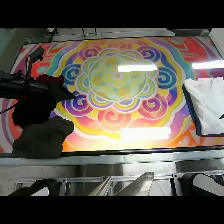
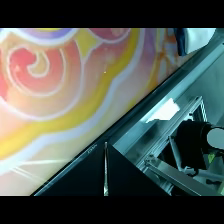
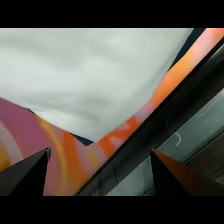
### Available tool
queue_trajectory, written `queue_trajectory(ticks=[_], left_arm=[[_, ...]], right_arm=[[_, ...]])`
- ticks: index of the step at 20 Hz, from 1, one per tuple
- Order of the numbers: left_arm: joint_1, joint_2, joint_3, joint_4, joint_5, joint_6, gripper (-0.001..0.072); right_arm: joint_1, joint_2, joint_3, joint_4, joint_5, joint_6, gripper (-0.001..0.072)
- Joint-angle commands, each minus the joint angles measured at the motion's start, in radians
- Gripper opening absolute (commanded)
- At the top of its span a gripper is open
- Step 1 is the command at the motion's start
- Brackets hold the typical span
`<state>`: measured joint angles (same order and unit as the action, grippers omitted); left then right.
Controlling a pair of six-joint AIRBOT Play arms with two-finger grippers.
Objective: Fold the shirts.
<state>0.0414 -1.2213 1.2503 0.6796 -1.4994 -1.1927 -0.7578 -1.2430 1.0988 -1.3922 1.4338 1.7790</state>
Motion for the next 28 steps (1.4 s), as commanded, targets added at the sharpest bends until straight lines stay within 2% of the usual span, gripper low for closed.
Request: queue_trajectory(ticks=[1,2,3,4,7,12,15,21,28], left_arm=[[0.026,0.001,0.055,0.0,-0.015,0.0,0.0011],[0.026,0.001,0.085,0.0,-0.021,0.0,0.0011],[0.026,0.001,0.117,0.001,-0.026,0.0,0.0011],[0.026,0.001,0.141,0.0,-0.028,0.0,0.0011],[0.024,0.049,0.101,0.001,0.024,0.028,0.0011],[0.024,0.246,-0.22,0.002,0.079,0.07,0.0012],[0.024,0.343,-0.357,0.001,0.093,0.076,0.0012],[0.024,0.464,-0.463,0.008,0.096,0.075,0.0011],[0.024,0.492,-0.463,0.009,0.093,0.075,0.0011]], right_arm=[[0.014,0.019,0.051,0.125,0.042,-0.051,0.0419],[0.027,0.031,0.069,0.17,0.041,-0.071,0.0169],[0.047,0.051,0.075,0.22,0.029,-0.089,0.0045],[0.069,0.072,0.074,0.267,0.01,-0.105,0.0016],[0.186,0.148,0.065,0.306,-0.023,-0.147,0.0015],[0.52,0.407,-0.159,0.304,-0.161,-0.156,0.0015],[0.658,0.485,-0.263,0.305,-0.246,-0.155,0.0015],[0.697,0.476,-0.269,0.359,-0.224,-0.156,0.0015],[0.697,0.476,-0.269,0.362,-0.225,-0.156,0.0015]])
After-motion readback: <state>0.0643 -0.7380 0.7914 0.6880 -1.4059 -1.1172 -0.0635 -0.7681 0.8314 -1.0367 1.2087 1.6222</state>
